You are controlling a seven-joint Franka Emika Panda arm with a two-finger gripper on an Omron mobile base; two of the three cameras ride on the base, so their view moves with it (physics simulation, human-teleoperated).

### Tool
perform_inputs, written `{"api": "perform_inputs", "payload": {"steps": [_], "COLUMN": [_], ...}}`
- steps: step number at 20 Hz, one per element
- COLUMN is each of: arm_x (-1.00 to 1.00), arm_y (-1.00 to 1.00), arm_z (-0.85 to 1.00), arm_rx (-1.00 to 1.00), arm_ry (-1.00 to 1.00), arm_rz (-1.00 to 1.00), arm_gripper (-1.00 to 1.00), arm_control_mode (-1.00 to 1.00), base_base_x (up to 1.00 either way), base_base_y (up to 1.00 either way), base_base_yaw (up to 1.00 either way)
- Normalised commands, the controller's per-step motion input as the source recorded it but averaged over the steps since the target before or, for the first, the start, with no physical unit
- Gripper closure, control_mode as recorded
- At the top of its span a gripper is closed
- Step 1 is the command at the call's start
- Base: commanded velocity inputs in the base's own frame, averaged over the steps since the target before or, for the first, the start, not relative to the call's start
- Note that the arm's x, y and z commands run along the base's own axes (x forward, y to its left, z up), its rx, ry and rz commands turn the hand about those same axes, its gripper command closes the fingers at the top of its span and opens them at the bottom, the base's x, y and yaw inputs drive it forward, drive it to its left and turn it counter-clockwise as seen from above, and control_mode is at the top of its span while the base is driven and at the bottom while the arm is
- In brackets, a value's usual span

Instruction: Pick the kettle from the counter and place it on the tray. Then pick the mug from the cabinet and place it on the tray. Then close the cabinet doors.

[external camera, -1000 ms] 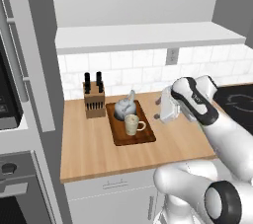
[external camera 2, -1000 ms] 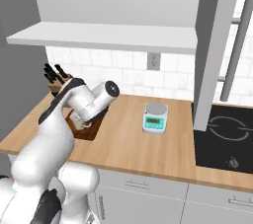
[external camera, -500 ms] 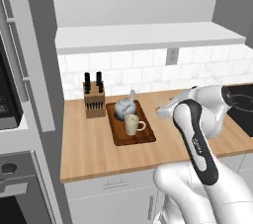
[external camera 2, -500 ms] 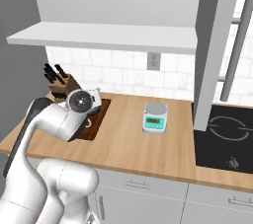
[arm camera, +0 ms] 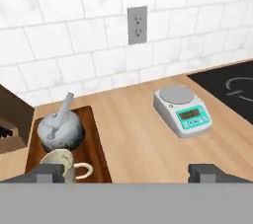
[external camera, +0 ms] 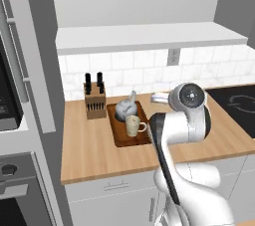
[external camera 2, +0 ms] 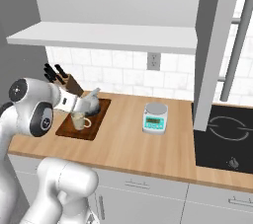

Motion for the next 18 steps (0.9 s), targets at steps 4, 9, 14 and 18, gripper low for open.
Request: {"api": "perform_inputs", "payload": {"steps": [4, 9, 14, 18], "arm_x": [-0.37, -0.53, -0.53, -0.39], "arm_y": [-0.07, -0.21, -0.23, -0.25], "arm_z": [0.3, 0.19, 0.18, 0.15], "arm_rx": [0.07, 0.01, 0.0, 0.0], "arm_ry": [-0.19, -0.4, -0.21, -0.04], "arm_rz": [-0.66, -0.37, -0.12, -0.06], "arm_gripper": [-1.0, -1.0, -1.0, -1.0], "arm_control_mode": [-1.0, -1.0, -1.0, -1.0], "base_base_x": [0.0, 0.0, 0.0, 0.0], "base_base_y": [0.0, 0.0, 0.0, 0.0], "base_base_yaw": [0.0, 0.0, 0.0, 0.0]}}
